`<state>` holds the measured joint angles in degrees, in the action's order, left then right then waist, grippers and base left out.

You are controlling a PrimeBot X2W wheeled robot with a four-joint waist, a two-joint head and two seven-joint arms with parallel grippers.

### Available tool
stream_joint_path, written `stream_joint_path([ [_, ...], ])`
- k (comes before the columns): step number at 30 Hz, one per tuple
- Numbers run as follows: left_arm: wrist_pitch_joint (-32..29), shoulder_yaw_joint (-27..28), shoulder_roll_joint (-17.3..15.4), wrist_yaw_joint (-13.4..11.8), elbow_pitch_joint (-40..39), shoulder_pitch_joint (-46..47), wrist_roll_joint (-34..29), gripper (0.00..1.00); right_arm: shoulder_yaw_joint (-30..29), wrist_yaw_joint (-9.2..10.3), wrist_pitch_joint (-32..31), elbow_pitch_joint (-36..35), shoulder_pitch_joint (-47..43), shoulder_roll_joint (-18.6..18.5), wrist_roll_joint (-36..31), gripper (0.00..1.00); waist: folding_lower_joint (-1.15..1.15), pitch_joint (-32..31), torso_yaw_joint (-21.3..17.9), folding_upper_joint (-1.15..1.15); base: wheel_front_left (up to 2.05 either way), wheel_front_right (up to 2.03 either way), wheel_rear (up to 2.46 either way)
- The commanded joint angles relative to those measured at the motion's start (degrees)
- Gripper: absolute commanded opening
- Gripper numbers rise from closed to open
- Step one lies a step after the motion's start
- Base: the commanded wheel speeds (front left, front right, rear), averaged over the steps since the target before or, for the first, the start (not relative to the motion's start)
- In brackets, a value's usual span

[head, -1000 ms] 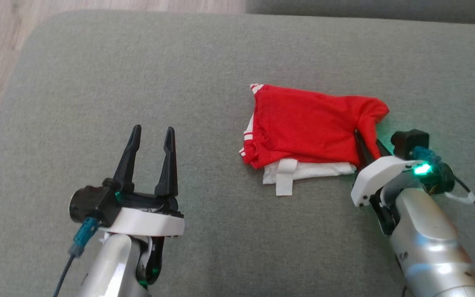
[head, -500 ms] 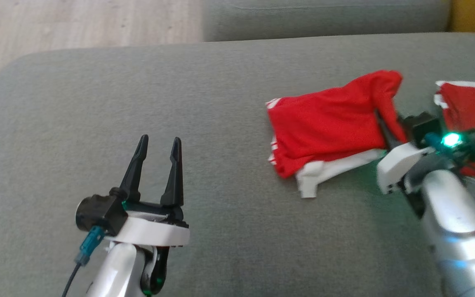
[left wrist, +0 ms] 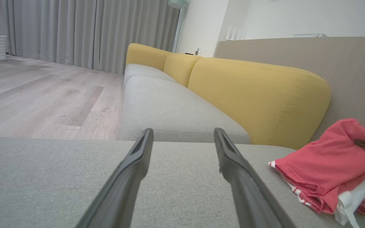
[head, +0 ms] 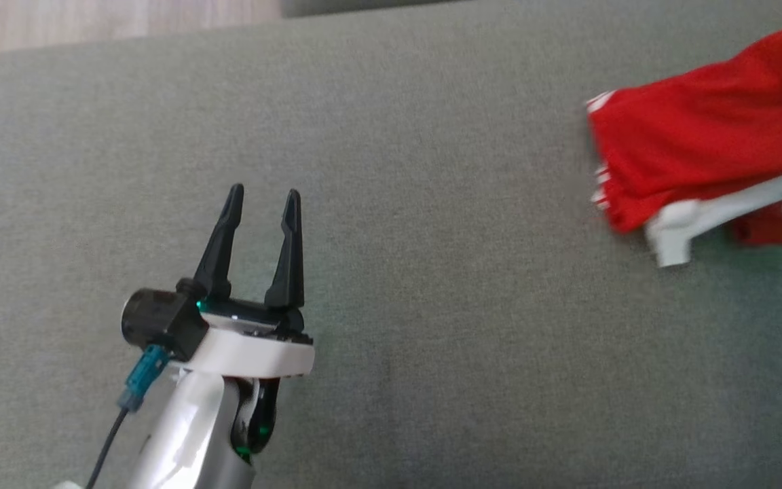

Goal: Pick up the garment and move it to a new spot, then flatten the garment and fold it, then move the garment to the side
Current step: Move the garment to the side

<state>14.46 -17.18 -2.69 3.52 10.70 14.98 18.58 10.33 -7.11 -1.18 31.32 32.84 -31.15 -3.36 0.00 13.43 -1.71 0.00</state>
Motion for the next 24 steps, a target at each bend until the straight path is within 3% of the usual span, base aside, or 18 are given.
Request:
stream_joint_path([
  [1,0.53,1.51,-0.19,-0.14,-1.98,2.05,-0.41,1.00,-0.43,-0.37,-0.33,-2.15,1.46,-2.31,0.26,0.00,0.00,1.22,-0.54,0.00,0.00,0.00,0.00],
  [5,0.53,1.46,-0.19,0.19,-1.77,3.13,-0.70,1.00,-3.77,-0.37,-2.85,-3.64,0.96,-5.55,-0.75,0.00,0.00,2.69,-0.64,0.00,0.00,0.00,0.00],
  [10,0.53,1.62,-0.19,0.56,-1.48,4.08,-0.89,1.00,-7.44,-0.37,-5.50,-3.78,-0.41,-7.09,-2.19,0.00,0.00,3.72,-0.50,0.00,0.00,0.00,0.00],
  [23,0.53,2.11,-0.19,1.03,-0.82,4.08,-1.54,1.00,-15.20,-0.37,-10.59,-5.90,-4.41,-4.61,-7.24,0.00,0.00,3.98,-0.85,0.00,0.00,0.00,0.00],
  [24,0.53,2.13,-0.19,1.06,-0.73,4.12,-1.57,1.00,-15.94,-0.37,-10.66,-6.27,-4.51,-4.13,-7.23,1.00,0.00,3.90,-0.93,0.00,0.00,0.00,0.00],
])
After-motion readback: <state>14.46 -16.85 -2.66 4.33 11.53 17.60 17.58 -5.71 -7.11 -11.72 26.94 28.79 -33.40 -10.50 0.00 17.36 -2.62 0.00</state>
